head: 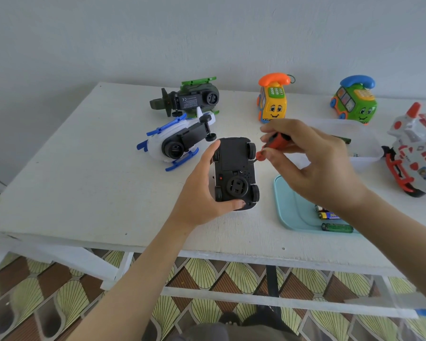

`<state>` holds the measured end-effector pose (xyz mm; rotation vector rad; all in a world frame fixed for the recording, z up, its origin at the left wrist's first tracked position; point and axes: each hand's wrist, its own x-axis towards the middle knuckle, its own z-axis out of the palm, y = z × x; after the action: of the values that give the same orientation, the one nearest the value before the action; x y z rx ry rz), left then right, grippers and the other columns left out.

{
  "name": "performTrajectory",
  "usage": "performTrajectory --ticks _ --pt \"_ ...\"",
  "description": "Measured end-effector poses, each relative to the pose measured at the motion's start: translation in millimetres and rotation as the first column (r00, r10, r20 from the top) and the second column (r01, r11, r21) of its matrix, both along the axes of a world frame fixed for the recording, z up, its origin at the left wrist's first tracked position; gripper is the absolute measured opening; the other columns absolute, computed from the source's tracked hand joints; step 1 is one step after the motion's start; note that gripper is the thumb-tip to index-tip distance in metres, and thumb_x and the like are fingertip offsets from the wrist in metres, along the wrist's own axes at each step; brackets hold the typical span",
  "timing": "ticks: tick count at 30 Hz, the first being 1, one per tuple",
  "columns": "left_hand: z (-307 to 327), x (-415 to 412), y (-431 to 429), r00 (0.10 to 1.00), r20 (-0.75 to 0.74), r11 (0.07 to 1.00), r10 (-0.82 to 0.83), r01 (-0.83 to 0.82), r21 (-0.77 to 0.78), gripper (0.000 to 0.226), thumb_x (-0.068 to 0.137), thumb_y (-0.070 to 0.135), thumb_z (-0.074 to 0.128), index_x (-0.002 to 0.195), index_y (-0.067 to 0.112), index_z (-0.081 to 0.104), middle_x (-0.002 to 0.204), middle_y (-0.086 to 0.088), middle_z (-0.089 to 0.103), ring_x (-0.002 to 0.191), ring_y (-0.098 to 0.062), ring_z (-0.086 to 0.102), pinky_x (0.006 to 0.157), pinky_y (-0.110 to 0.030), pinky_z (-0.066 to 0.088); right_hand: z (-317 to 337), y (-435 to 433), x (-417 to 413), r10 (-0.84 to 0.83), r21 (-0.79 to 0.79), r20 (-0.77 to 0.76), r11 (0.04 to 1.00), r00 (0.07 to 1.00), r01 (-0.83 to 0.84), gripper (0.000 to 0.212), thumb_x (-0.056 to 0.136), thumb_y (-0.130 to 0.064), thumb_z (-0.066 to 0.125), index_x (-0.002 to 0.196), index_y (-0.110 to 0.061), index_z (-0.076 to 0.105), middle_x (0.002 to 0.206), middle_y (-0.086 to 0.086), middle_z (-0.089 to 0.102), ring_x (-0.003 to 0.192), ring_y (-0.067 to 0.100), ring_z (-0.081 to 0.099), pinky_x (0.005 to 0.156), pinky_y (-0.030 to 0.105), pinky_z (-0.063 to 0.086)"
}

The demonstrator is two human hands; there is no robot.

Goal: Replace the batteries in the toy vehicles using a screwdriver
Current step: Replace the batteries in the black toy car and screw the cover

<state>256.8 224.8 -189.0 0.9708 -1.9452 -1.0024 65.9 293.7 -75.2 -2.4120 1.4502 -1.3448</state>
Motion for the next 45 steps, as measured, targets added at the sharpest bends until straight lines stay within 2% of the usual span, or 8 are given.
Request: performTrajectory --ticks 3,12,21,28,32,35,40,45 --pt "2.1 -0.1 0.8 1.000 0.002 1.000 0.003 -0.003 0.002 0.111 0.064 0.023 0.086 0.150 0.033 0.017 0.133 0.041 0.034 0.130 0.008 0.036 0.104 -0.016 0.031 -2.3 1.6 1.1 -0.018 -0.001 0.034 1.000 0.999 0.018 0.024 0.089 -0.010 0.062 0.111 0.001 0.061 0.090 0.004 0.066 0.084 0.014 0.065 0.086 0.021 0.054" --pt "0.3 -0.7 0.3 1.000 -0.001 1.000 -0.002 0.002 0.000 0.111 0.063 0.025 0.085 0.150 0.029 0.017 0.133 0.041 0.032 0.126 0.017 0.034 0.096 0.001 0.026 -2.8 2.0 4.1 -0.036 -0.097 -0.048 0.995 0.998 0.031 0.035 0.095 -0.022 0.055 0.122 0.000 0.058 0.095 0.010 0.065 0.082 0.021 0.062 0.071 0.035 0.056" --pt "0.2 -0.6 -0.2 1.000 0.008 1.000 0.008 -0.008 -0.001 0.112 0.065 0.019 0.088 0.150 0.030 0.016 0.133 0.044 0.031 0.125 0.019 0.033 0.096 0.002 0.026 3.8 1.3 7.3 0.050 0.016 0.216 0.998 0.975 -0.055 0.032 0.093 0.003 0.050 0.122 -0.006 0.058 0.097 0.015 0.068 0.085 0.017 0.069 0.083 0.020 0.052" --pt "0.0 -0.7 -0.8 1.000 0.014 1.000 0.008 -0.008 -0.006 0.113 0.065 0.020 0.088 0.150 0.033 0.015 0.133 0.045 0.030 0.126 0.017 0.034 0.097 -0.003 0.028 -0.6 -2.1 3.6 -0.031 -0.153 0.036 0.988 0.999 0.036 0.027 0.094 -0.010 0.055 0.117 0.000 0.063 0.093 0.012 0.063 0.082 0.018 0.062 0.081 0.026 0.050" --pt "0.6 -0.7 -0.6 1.000 0.006 1.000 0.009 -0.010 0.004 0.113 0.064 0.018 0.088 0.150 0.031 0.016 0.132 0.045 0.033 0.125 0.016 0.036 0.097 0.000 0.028 -0.1 -1.9 5.9 0.056 -0.064 0.139 0.997 0.989 -0.048 0.032 0.095 0.002 0.042 0.122 0.008 0.057 0.103 0.019 0.065 0.098 0.027 0.067 0.097 0.035 0.048" --pt "2.1 -0.6 0.2 1.000 0.002 1.000 0.010 -0.010 0.006 0.113 0.063 0.021 0.088 0.150 0.031 0.017 0.139 0.033 0.036 0.130 0.008 0.036 0.103 -0.010 0.029 3.3 -1.6 7.3 0.052 -0.028 0.195 0.998 0.979 -0.047 0.028 0.092 0.006 0.052 0.118 0.002 0.061 0.092 0.015 0.067 0.085 0.020 0.069 0.086 0.028 0.051" --pt "1.5 -0.6 0.5 1.000 0.008 1.000 0.013 -0.013 0.004 0.113 0.062 0.024 0.087 0.150 0.033 0.017 0.134 0.041 0.035 0.130 0.009 0.036 0.103 -0.013 0.030 0.3 -1.6 5.3 -0.035 -0.151 0.078 0.987 0.996 0.047 0.031 0.090 -0.012 0.063 0.119 0.000 0.063 0.090 0.012 0.064 0.084 0.011 0.058 0.084 0.018 0.044" --pt "-0.7 -1.2 -0.2 1.000 0.006 1.000 0.008 -0.008 -0.007 0.111 0.064 0.016 0.088 0.150 0.027 0.018 0.128 0.051 0.032 0.123 0.019 0.036 0.093 0.002 0.029 0.9 0.4 5.7 0.066 -0.054 0.129 0.997 0.989 -0.059 0.034 0.093 0.007 0.045 0.125 0.007 0.055 0.110 0.011 0.064 0.105 0.030 0.064 0.100 0.032 0.045"
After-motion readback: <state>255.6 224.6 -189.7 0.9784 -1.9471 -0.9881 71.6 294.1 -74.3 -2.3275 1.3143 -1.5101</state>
